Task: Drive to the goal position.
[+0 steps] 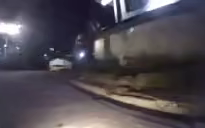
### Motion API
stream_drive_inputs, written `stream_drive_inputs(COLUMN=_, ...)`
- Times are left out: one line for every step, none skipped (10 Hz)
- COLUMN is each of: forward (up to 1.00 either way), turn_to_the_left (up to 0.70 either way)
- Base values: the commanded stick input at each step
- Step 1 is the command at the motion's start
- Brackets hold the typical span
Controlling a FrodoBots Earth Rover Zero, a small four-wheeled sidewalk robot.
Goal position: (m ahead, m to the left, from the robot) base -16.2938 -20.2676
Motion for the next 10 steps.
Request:
stream_drive_inputs(forward=0.00, turn_to_the_left=-0.50)
stream_drive_inputs(forward=0.00, turn_to_the_left=-0.50)
stream_drive_inputs(forward=0.00, turn_to_the_left=-0.50)
stream_drive_inputs(forward=0.00, turn_to_the_left=-0.50)
stream_drive_inputs(forward=0.00, turn_to_the_left=-0.50)
stream_drive_inputs(forward=0.00, turn_to_the_left=-0.50)
stream_drive_inputs(forward=0.00, turn_to_the_left=-0.50)
stream_drive_inputs(forward=0.00, turn_to_the_left=-0.50)
stream_drive_inputs(forward=0.00, turn_to_the_left=-0.50)
stream_drive_inputs(forward=0.00, turn_to_the_left=-0.50)
